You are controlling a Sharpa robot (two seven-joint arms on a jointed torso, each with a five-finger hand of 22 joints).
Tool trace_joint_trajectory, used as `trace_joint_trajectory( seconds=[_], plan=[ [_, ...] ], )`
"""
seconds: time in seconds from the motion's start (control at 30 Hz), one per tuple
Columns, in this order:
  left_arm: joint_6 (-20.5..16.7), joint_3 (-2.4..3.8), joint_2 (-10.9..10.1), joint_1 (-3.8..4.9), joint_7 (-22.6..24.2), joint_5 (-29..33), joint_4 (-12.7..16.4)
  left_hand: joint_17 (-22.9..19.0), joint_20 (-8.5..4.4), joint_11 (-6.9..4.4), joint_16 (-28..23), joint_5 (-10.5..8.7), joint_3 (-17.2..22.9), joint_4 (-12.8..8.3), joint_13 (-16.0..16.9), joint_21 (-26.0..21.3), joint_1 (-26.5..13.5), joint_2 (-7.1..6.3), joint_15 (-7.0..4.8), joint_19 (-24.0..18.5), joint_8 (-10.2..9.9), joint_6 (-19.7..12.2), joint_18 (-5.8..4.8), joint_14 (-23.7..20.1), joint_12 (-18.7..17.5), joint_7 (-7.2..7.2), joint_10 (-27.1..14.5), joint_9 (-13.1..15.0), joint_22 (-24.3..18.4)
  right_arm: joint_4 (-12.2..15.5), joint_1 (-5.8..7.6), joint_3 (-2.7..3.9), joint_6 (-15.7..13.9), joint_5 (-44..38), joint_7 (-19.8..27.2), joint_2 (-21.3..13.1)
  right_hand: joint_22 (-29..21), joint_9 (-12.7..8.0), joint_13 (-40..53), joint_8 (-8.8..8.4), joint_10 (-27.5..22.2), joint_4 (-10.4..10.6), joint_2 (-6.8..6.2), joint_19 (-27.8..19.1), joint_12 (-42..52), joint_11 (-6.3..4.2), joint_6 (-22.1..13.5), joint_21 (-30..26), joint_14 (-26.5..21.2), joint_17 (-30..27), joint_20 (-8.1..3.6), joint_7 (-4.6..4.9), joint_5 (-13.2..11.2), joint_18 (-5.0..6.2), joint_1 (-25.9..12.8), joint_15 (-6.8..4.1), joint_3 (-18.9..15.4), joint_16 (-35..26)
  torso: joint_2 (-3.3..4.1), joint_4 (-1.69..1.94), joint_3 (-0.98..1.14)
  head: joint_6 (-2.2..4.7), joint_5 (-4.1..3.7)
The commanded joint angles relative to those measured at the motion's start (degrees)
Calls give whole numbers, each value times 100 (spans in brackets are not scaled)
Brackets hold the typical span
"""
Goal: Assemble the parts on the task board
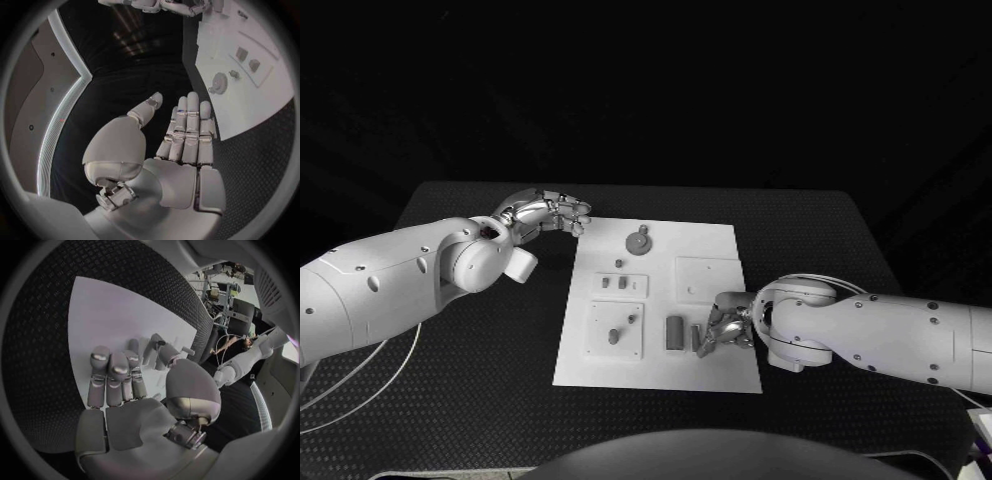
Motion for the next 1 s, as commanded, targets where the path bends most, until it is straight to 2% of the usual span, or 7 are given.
trace_joint_trajectory(
  seconds=[0.03,0.17,0.37,0.57,0.67,0.83,1.0],
  plan=[
    [85,4,13,7,36,-18,13,8,-2,7,-31,0,38,5,6,-33,-52,-23,6,31,28,-39,67,52,-25,-1,23,-10,9,-4,-10,-2,-45,-104,31,10,-8,-11,2,12,-12,1,76,-43,-21,-15,-1,22,-3,-3,16,1,-32,79,-10,-9,-35,-20,-1,2,-1,-3,-1],
    [67,4,4,7,39,-18,20,10,-2,7,-33,0,38,7,7,-34,-54,-22,6,31,28,-39,67,52,-25,-1,24,-10,10,-11,-12,-2,-108,-104,-17,7,-21,-19,-2,11,6,68,170,-30,-21,-21,24,18,6,-6,29,-5,-32,79,-142,-14,-19,-22,1,2,0,-7,-2],
    [62,4,3,7,46,-18,21,18,-1,7,-39,1,35,20,7,-38,-69,-17,7,33,30,-39,65,55,-25,0,26,-11,14,-39,-12,-2,-58,-188,-169,20,-39,-41,50,9,110,302,144,3,81,-43,86,22,15,-7,27,-28,-32,79,-415,-36,329,-26,-1,4,-4,-6,-10],
    [70,3,2,7,36,-18,20,21,-2,6,-41,1,35,20,8,-39,-69,-20,6,32,30,-39,66,56,-25,0,27,-12,16,-59,-13,-2,-35,-188,-173,32,-39,-48,48,2,110,203,16,18,68,-43,87,42,24,-11,16,-26,-32,79,-321,-37,638,-29,-3,-2,-3,-3,-9],
    [83,3,7,7,28,-18,23,23,-2,6,-43,1,36,19,8,-40,-68,-21,6,32,30,-40,66,56,-25,-1,27,-12,16,-82,-18,-2,-31,-188,-182,63,-39,-48,51,3,114,140,-1,22,71,-42,87,48,28,-11,16,-25,-32,79,-270,-36,708,-28,-2,-1,-3,-10,-12],
    [89,3,5,7,20,-18,21,25,-2,6,-46,1,37,18,8,-42,-67,-22,6,31,30,-41,66,55,-25,-1,26,-13,18,-133,-55,-2,-27,-221,-209,117,-39,-45,58,6,126,13,40,32,81,-42,90,59,33,-12,14,-25,-31,79,-136,-35,826,-27,-1,2,-2,-7,-7],
    [98,3,3,7,9,-20,24,27,-2,6,-48,1,38,17,7,-43,-65,-23,6,31,30,-41,66,54,-26,-1,26,-13,19,-177,-82,-2,-47,-221,-206,139,-39,-44,63,8,133,-13,61,32,89,-41,91,63,35,-13,16,-24,-31,79,-83,-33,860,-27,-1,4,-3,-12,-8]
  ],
)
